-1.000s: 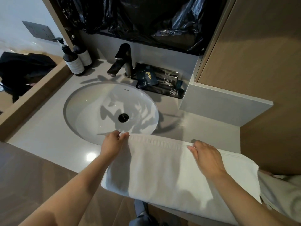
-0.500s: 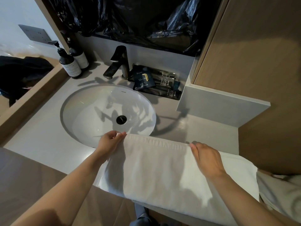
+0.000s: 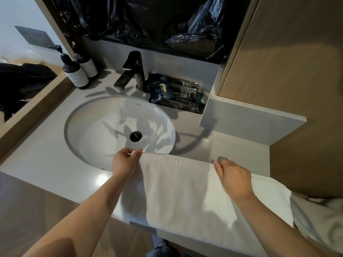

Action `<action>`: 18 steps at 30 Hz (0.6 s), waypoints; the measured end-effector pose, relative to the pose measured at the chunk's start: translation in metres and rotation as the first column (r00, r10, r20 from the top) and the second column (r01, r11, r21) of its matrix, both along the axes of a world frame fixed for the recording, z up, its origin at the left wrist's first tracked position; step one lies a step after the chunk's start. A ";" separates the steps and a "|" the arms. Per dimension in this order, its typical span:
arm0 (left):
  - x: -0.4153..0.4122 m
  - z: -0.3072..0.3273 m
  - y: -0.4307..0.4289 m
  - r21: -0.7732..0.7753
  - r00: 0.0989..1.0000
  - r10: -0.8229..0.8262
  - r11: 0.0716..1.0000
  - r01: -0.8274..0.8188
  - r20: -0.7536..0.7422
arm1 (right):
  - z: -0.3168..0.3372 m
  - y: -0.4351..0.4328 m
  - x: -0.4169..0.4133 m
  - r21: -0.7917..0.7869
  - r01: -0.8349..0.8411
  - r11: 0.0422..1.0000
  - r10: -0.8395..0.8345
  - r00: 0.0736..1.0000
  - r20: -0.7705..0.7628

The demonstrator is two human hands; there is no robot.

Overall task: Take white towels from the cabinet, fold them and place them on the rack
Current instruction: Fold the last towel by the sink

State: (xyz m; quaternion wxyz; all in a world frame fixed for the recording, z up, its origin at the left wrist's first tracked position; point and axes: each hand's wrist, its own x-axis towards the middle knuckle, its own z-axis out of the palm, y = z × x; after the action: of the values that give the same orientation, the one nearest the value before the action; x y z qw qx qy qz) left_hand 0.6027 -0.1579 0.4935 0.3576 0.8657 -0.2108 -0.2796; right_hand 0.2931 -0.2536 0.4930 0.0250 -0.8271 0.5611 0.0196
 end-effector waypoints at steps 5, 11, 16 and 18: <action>0.004 0.000 -0.004 0.083 0.994 -0.106 0.991 0.104 0.020 | -0.004 -0.004 -0.011 -0.095 0.089 0.991 -0.075 0.986 0.149; 0.006 0.003 -0.006 0.151 0.978 -0.210 0.966 0.208 0.001 | -0.005 -0.015 -0.040 0.003 0.020 1.000 -0.020 0.997 0.080; 0.004 0.008 -0.012 0.085 0.982 -0.186 0.979 0.187 -0.021 | 0.000 -0.013 -0.036 0.032 0.063 0.998 -0.061 0.996 -0.061; 0.001 0.013 -0.012 0.042 0.982 -0.185 0.982 0.184 0.031 | 0.002 -0.011 -0.037 0.025 0.079 0.997 -0.077 0.994 -0.076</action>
State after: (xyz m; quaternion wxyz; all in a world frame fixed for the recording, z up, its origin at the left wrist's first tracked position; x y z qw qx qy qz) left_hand 0.6035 -0.1704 0.5062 0.3094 0.8541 -0.2906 -0.3007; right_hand 0.2559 -0.2645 0.4951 0.0161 -0.8027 0.5934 0.0576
